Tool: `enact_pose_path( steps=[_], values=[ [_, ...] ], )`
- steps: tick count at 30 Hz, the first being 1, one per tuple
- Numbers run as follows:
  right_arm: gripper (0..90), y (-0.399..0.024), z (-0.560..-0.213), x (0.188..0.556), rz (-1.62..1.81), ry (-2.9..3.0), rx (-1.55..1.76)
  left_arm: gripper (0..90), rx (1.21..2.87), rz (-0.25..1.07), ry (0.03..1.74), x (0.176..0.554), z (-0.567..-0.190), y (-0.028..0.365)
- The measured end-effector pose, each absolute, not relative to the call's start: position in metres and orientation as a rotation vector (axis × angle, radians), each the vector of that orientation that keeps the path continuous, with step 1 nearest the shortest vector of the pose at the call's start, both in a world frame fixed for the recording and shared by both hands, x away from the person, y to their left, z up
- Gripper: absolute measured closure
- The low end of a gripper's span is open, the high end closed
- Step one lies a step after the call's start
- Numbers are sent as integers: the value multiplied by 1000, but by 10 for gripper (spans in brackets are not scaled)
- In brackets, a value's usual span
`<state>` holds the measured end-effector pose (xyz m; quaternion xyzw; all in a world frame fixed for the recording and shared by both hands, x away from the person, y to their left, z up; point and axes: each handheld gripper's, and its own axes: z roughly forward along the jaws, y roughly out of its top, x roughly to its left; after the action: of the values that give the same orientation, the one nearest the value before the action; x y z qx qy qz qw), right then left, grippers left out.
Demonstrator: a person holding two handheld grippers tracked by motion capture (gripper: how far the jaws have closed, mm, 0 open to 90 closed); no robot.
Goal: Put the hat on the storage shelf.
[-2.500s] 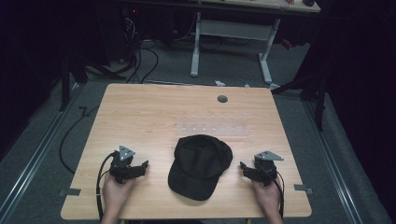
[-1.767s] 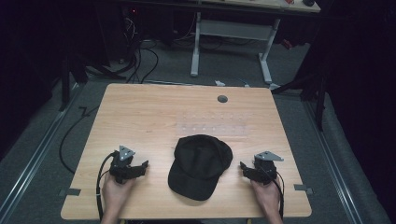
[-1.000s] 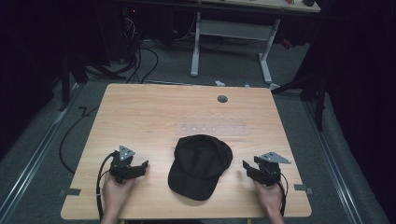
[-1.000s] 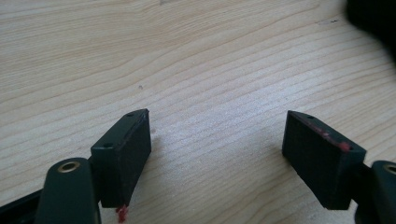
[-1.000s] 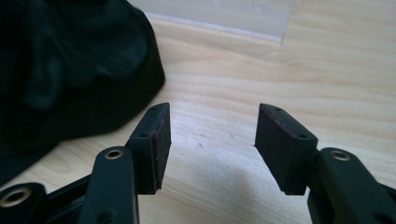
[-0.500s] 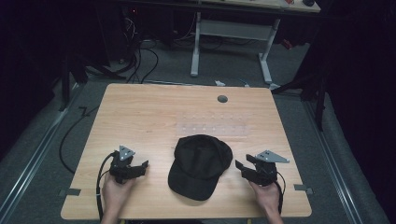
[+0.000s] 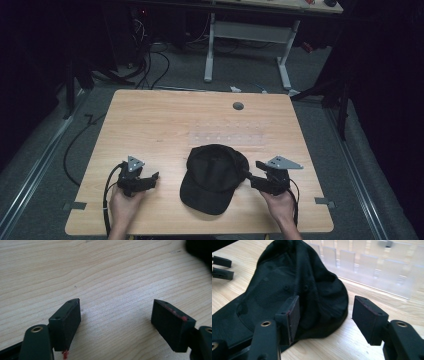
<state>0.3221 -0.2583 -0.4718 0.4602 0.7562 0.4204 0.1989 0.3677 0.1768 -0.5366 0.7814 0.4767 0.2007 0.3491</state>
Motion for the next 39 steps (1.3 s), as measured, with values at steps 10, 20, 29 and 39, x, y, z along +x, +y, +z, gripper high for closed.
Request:
enact_pose_path(
  steps=[10, 20, 29, 39],
  values=[
    [387, -240, -464, 338, 1134, 2183, 1264, 240, 2025, 520, 1235, 368, -537, 177],
    [396, -227, -461, 352, 1110, 2177, 1246, 240, 2025, 520, 1235, 368, -537, 177],
    [390, -223, -468, 360, 1092, 2194, 1250, 240, 2025, 520, 1235, 368, -537, 177],
    [482, -222, -474, 367, 1072, 2228, 1282, 240, 2025, 520, 1235, 368, -537, 177]
  ],
)
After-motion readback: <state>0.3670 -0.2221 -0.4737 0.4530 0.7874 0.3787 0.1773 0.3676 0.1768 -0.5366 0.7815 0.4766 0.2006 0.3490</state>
